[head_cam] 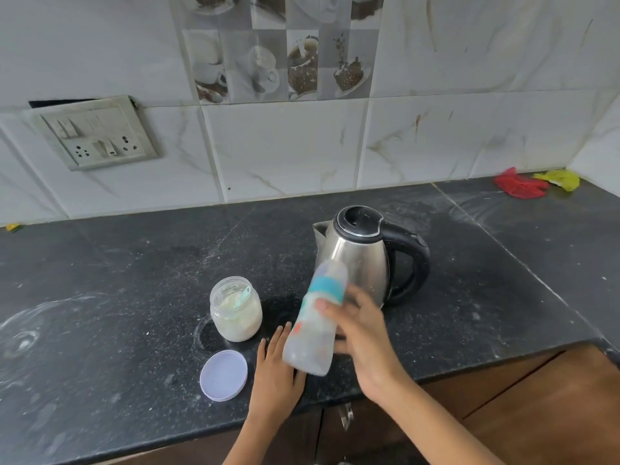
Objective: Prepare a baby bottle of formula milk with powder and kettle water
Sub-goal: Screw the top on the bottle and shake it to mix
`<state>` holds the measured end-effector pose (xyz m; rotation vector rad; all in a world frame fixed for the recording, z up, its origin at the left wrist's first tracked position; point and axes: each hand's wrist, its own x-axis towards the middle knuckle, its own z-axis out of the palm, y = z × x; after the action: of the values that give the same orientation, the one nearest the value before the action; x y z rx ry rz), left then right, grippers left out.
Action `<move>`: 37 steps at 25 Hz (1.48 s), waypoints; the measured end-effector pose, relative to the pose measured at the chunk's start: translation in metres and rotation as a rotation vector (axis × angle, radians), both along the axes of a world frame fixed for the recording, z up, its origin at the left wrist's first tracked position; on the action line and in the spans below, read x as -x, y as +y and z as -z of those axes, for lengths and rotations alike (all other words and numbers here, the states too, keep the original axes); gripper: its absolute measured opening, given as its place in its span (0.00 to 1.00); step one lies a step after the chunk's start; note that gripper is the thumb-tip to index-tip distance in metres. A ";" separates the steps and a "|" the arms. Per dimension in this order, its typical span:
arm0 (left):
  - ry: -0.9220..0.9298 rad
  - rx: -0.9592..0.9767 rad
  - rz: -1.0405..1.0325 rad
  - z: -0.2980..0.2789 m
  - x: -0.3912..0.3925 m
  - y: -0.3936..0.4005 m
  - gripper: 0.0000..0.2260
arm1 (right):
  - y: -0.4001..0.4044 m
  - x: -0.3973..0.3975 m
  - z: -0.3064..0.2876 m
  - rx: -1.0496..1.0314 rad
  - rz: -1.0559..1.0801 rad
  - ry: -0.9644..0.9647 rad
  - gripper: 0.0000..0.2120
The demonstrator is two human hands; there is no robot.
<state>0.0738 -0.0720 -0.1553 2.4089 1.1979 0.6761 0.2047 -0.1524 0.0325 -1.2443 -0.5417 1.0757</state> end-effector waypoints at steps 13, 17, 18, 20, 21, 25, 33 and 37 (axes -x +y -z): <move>0.151 -0.025 -0.015 -0.011 -0.001 -0.001 0.23 | -0.010 -0.012 -0.003 0.156 -0.187 0.315 0.19; 0.173 -0.055 -0.026 -0.008 -0.001 -0.001 0.21 | -0.004 -0.030 -0.014 -0.079 -0.121 0.070 0.42; 0.175 -0.047 -0.031 -0.010 -0.001 -0.002 0.22 | -0.001 -0.033 -0.017 -0.152 -0.033 0.088 0.43; 0.149 -0.051 -0.029 -0.010 -0.001 -0.001 0.21 | -0.001 -0.025 -0.017 -0.210 0.028 0.116 0.40; 0.105 -0.041 -0.014 -0.009 -0.002 -0.002 0.20 | -0.004 -0.015 -0.016 -0.171 -0.052 0.095 0.39; 0.037 -0.006 -0.002 -0.008 0.000 -0.002 0.20 | 0.000 -0.011 -0.009 -0.107 -0.076 0.052 0.39; 0.062 -0.087 -0.003 -0.010 0.001 -0.001 0.22 | -0.003 -0.002 0.000 -0.101 -0.069 0.006 0.39; 0.050 -0.088 -0.007 -0.015 -0.002 -0.003 0.21 | 0.002 -0.004 -0.004 -0.118 0.034 0.072 0.35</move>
<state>0.0761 -0.0751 -0.1406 2.5084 1.2208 0.6876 0.2092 -0.1501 0.0361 -1.1042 -0.5197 1.0419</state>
